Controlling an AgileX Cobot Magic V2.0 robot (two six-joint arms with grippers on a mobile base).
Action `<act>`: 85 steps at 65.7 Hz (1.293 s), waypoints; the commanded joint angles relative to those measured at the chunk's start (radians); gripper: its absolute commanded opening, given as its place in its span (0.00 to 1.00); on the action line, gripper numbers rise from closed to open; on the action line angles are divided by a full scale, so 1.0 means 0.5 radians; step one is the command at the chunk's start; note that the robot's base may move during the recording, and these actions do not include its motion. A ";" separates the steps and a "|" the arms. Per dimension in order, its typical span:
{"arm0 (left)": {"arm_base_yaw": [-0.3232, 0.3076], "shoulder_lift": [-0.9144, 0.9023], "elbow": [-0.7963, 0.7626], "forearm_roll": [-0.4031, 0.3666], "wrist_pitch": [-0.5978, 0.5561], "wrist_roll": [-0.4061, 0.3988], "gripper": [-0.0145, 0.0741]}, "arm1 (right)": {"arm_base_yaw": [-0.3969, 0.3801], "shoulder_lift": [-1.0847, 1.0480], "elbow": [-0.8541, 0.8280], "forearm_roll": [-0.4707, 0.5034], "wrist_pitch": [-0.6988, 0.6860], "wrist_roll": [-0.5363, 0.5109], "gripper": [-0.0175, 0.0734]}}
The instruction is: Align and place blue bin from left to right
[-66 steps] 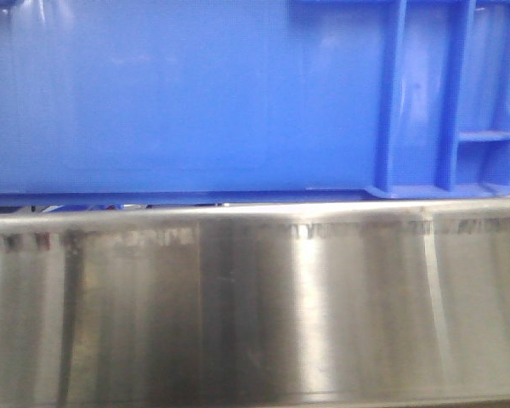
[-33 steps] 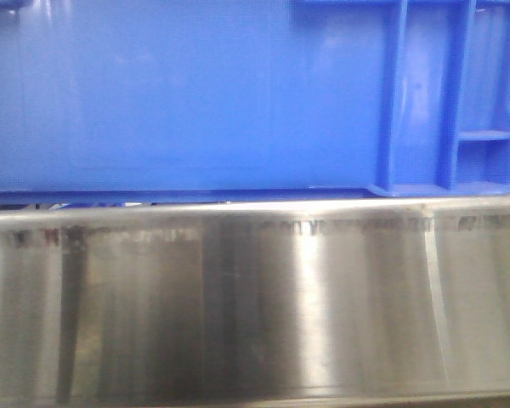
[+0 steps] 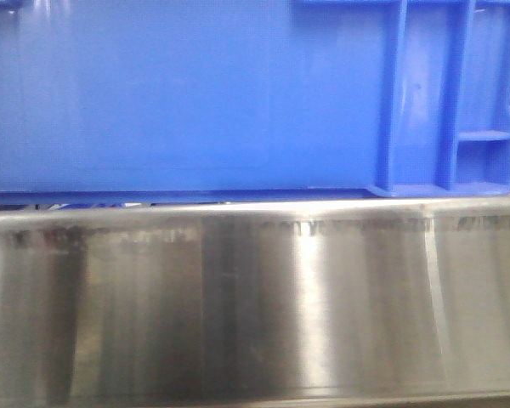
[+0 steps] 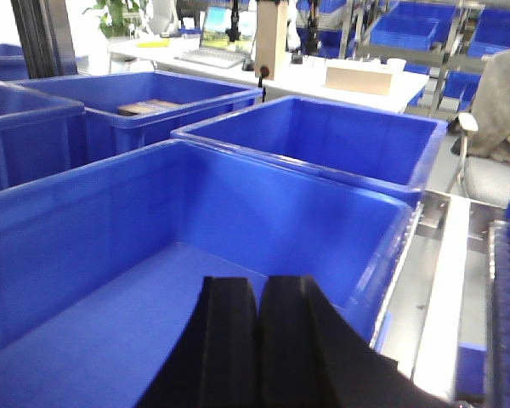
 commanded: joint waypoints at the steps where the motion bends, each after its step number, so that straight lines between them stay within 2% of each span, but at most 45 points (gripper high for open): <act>1: -0.015 -0.096 0.051 0.011 -0.065 0.018 0.04 | 0.004 -0.137 0.080 -0.027 -0.047 -0.018 0.11; 19: -0.015 -0.184 0.069 0.011 -0.048 0.018 0.04 | 0.004 -0.321 0.131 -0.027 -0.051 -0.018 0.11; 85: -0.015 -0.184 0.069 0.011 -0.048 0.018 0.04 | 0.004 -0.320 0.131 -0.027 -0.056 -0.018 0.11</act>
